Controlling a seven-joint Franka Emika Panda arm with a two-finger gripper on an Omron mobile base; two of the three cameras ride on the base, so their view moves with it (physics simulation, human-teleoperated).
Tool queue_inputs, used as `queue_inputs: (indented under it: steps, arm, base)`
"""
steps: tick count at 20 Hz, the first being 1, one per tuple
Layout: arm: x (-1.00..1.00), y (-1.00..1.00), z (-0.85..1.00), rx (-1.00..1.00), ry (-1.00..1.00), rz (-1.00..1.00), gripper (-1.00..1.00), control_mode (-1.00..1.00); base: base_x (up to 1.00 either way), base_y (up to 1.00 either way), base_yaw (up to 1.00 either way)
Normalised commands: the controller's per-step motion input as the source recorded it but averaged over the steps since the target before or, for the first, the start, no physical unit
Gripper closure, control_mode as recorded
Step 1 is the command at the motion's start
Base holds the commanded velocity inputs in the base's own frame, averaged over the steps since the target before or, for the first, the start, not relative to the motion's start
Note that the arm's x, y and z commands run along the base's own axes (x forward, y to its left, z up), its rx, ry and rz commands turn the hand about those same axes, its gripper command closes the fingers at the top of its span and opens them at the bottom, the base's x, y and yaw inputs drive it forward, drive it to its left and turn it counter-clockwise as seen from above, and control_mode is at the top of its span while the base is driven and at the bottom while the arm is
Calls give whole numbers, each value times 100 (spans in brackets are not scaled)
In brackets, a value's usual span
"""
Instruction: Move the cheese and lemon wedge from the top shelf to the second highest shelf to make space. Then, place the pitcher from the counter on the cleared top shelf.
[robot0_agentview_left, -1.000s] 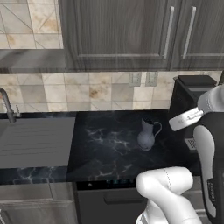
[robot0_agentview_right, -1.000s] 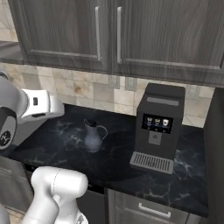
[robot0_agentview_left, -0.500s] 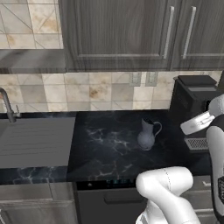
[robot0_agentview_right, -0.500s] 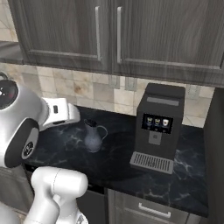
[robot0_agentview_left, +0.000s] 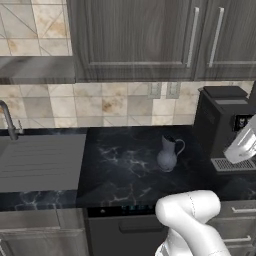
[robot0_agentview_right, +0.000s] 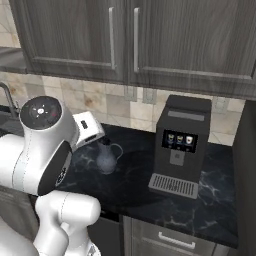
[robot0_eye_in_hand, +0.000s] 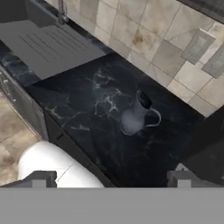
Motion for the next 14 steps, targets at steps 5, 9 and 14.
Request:
queue_inputs:
  steps: [5, 9, 14]
  arm:
    - [19, 0, -26, -28, 10, 21, -100, -100]
    - [21, -3, -27, -27, 10, 20, -100, -100]
    - [14, -23, -24, -17, 1, 26, -100, -100]
  base:
    - [0, 0, 0]
    - [0, 0, 0]
    - [0, 0, 0]
